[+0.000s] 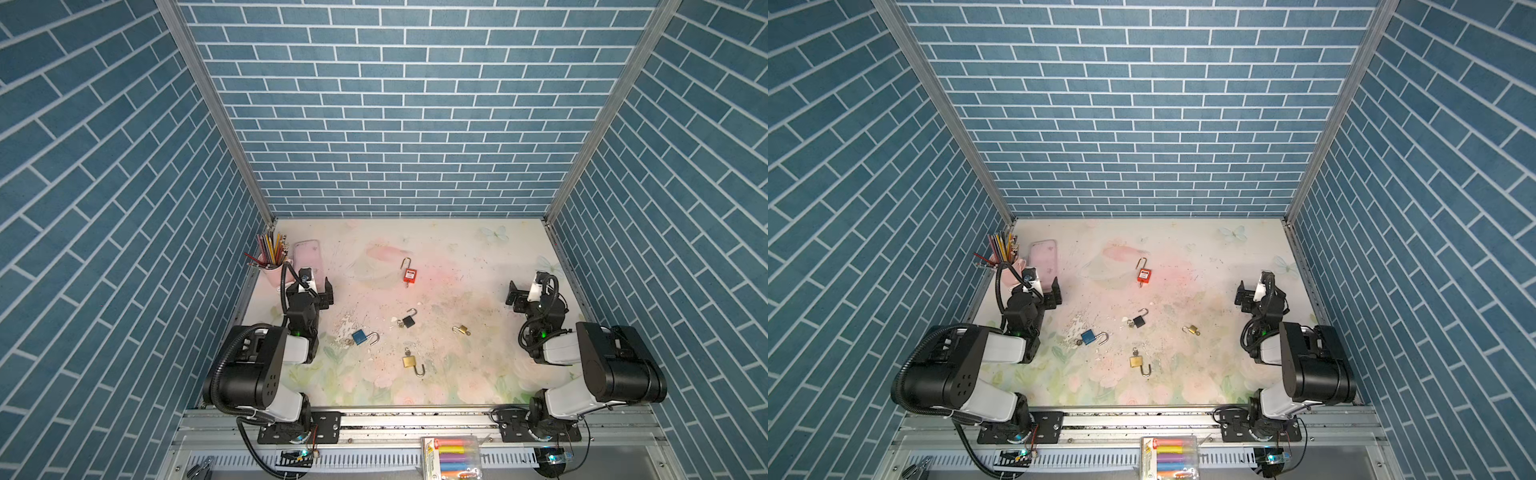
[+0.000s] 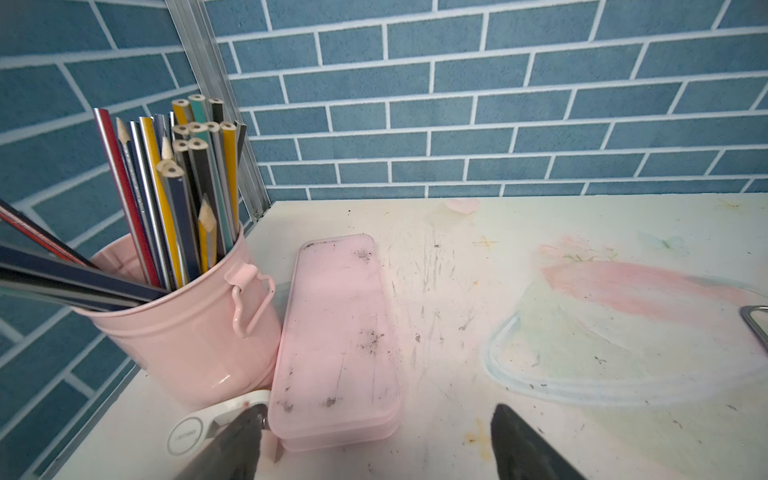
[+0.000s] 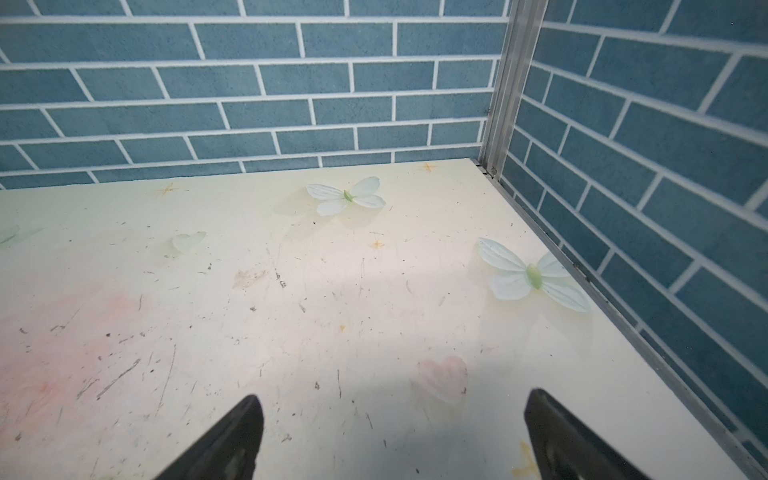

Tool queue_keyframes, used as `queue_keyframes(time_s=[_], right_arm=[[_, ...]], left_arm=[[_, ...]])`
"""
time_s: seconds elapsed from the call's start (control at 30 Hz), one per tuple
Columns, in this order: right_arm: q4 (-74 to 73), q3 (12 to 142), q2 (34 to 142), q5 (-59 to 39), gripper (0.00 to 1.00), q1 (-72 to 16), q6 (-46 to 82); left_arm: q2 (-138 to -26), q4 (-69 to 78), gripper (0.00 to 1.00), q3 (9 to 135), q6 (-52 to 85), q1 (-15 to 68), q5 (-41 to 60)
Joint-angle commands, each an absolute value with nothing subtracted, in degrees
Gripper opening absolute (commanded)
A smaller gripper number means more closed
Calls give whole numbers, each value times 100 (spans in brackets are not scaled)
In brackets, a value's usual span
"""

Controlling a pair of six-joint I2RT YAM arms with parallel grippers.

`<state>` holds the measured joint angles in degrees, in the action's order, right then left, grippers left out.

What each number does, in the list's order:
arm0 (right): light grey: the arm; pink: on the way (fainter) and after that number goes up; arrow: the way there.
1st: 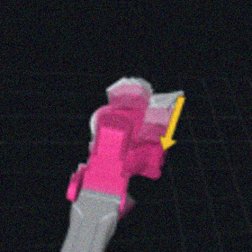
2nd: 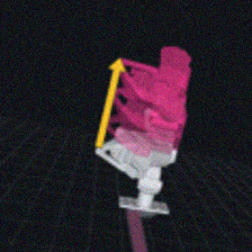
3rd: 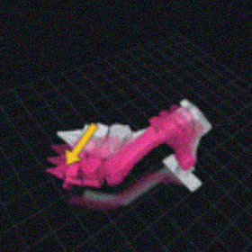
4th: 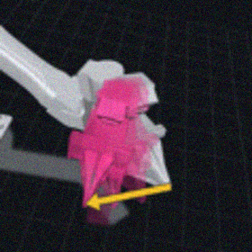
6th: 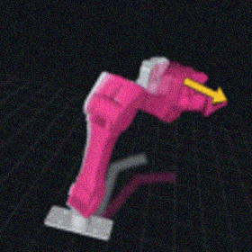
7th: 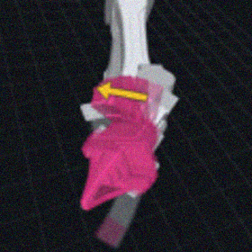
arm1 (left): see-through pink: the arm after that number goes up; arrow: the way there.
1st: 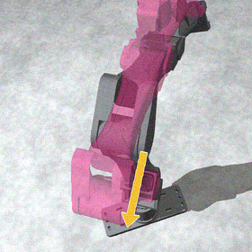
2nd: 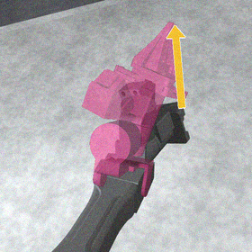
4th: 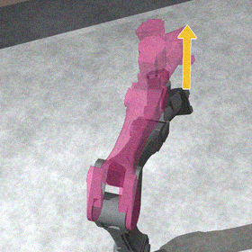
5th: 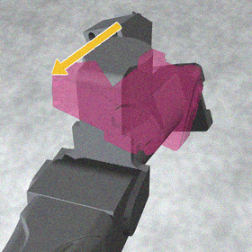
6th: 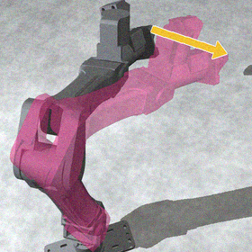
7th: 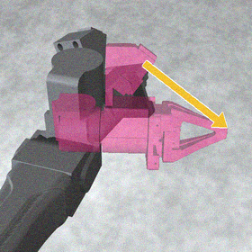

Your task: Lock with the key

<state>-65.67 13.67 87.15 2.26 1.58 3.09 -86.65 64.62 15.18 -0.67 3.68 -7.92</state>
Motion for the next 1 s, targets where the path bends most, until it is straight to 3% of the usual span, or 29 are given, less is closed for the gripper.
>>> queue_keyframes(time_s=[0.0, 0.97], right_arm=[[-6723, 1428, 8687, 139, 98, 182, 272], [-6755, 1428, 8705, 130, 98, 179, 255]], left_arm=[[-8666, 6651, 87, 1501, -46, 395, -844], [-8663, 6640, 87, 1511, -26, 328, -703]])
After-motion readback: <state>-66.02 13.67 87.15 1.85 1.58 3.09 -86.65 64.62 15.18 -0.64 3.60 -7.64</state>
